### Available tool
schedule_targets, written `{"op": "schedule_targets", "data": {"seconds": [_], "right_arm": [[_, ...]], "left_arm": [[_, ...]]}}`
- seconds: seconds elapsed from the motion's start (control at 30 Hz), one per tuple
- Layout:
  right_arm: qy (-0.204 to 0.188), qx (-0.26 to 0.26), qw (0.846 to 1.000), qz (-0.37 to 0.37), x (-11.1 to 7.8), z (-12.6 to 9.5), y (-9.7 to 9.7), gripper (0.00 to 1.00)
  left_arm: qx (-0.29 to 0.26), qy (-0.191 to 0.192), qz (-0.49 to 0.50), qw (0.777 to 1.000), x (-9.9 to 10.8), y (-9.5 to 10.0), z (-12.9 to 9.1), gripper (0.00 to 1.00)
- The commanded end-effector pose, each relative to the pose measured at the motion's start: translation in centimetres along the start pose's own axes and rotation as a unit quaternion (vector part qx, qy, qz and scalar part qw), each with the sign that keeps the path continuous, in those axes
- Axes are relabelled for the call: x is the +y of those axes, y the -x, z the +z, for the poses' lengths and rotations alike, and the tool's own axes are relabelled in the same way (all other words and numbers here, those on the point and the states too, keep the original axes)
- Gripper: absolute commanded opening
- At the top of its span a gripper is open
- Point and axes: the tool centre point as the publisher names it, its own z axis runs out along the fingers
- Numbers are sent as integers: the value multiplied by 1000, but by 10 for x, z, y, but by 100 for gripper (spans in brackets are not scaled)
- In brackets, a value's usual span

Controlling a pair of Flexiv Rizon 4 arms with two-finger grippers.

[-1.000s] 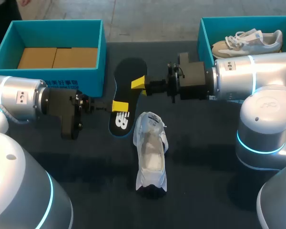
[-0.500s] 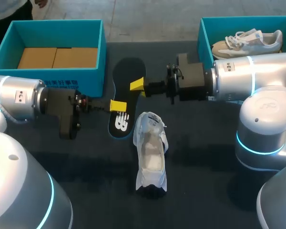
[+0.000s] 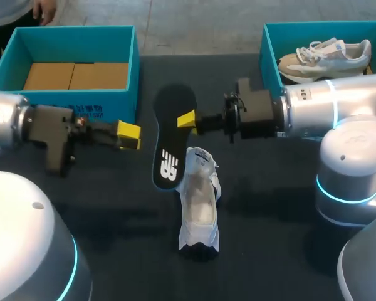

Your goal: Take the shoe out of the shoebox, open the shoe tongue, remove and reinsert the insole, then place the shoe into the shoebox

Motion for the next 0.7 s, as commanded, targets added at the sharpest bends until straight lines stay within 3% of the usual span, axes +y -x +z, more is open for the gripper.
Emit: {"op": "schedule_targets", "data": {"seconds": [0.03, 0.33, 0.7], "right_arm": [[-4, 0, 1000, 0, -2, -7, 9, 0], [-7, 1, 1000, -7, -6, -6, 23, 0], [-6, 2, 1000, -23, -10, -1, 35, 0]], "left_arm": [[55, -21, -23, 998, 4, 20, -28, 100], [166, -56, -93, 980, 30, 37, -53, 100], [280, -120, -154, 940, 43, 44, -56, 100]]}}
